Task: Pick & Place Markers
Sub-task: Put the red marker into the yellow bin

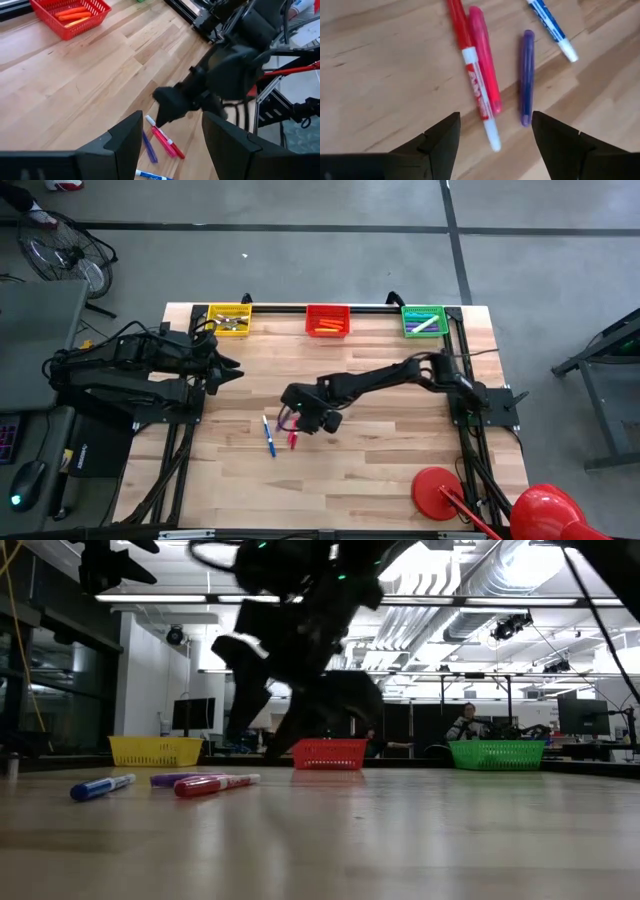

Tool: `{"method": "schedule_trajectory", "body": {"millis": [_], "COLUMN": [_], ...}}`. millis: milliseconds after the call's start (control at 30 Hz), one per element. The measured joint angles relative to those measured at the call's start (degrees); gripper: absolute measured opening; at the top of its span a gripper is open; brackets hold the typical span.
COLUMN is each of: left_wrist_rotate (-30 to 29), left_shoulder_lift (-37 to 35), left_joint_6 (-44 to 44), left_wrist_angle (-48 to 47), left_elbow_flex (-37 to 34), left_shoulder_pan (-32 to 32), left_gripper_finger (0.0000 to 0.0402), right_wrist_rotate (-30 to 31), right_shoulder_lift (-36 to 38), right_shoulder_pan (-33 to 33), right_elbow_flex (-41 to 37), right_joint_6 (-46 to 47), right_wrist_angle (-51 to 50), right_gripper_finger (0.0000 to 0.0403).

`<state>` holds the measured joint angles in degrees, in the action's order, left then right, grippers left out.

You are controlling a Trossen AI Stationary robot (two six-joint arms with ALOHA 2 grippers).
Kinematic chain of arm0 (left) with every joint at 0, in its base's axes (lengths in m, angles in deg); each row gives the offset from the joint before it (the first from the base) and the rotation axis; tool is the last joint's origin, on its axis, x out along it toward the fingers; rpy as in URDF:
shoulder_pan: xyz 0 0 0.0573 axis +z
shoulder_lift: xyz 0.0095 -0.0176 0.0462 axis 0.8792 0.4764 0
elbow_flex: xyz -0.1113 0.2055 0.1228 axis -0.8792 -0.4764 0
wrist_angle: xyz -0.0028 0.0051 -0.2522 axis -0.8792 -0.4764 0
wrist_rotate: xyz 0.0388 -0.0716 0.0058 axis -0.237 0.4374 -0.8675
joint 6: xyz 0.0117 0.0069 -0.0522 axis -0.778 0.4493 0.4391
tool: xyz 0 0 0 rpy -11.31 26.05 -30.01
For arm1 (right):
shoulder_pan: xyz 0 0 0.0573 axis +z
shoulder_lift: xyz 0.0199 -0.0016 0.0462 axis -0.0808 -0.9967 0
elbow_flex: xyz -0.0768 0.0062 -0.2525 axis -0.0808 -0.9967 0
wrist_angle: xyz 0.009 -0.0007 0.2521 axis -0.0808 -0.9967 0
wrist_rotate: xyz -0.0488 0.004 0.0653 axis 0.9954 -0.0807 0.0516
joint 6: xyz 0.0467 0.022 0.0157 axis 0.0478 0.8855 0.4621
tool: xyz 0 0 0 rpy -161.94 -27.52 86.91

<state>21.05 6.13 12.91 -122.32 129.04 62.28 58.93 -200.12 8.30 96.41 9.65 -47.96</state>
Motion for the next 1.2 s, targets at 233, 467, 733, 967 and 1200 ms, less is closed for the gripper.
{"method": "schedule_trajectory", "body": {"millis": [233, 467, 733, 967, 1200], "left_wrist_rotate": [-0.02, -0.05, -0.15, -0.15, -0.15], "left_shoulder_lift": [0.03, 0.03, 0.03, 0.03, 0.03], "left_joint_6": [0.02, 0.02, 0.02, 0.66, 1.06], "left_wrist_angle": [-0.6, -1.17, -2.02, -2.62, -2.61], "left_elbow_flex": [0.0, 0.0, 0.0, 0.0, 0.0], "left_shoulder_pan": [-0.02, 0.0, -0.01, 0.0, -0.01], "left_gripper_finger": [0.0202, 0.0202, 0.0202, 0.0201, 0.0202], "right_wrist_rotate": [-0.95, -5.77, -7.26, -10.74, -11.35], "right_shoulder_lift": [-7.49, -9.31, -9.42, -9.52, -9.52], "right_shoulder_pan": [-2.03, -3.66, -3.18, -1.15, 1.3], "right_elbow_flex": [11.35, 13.49, 13.33, 13.22, 13.15], "right_joint_6": [2.17, 3.42, 3.19, 6.76, 19.17], "right_wrist_angle": [-15.16, -18.13, -18.6, -21.88, -19.66], "right_gripper_finger": [0.0236, 0.0236, 0.0236, 0.0236, 0.021]}}
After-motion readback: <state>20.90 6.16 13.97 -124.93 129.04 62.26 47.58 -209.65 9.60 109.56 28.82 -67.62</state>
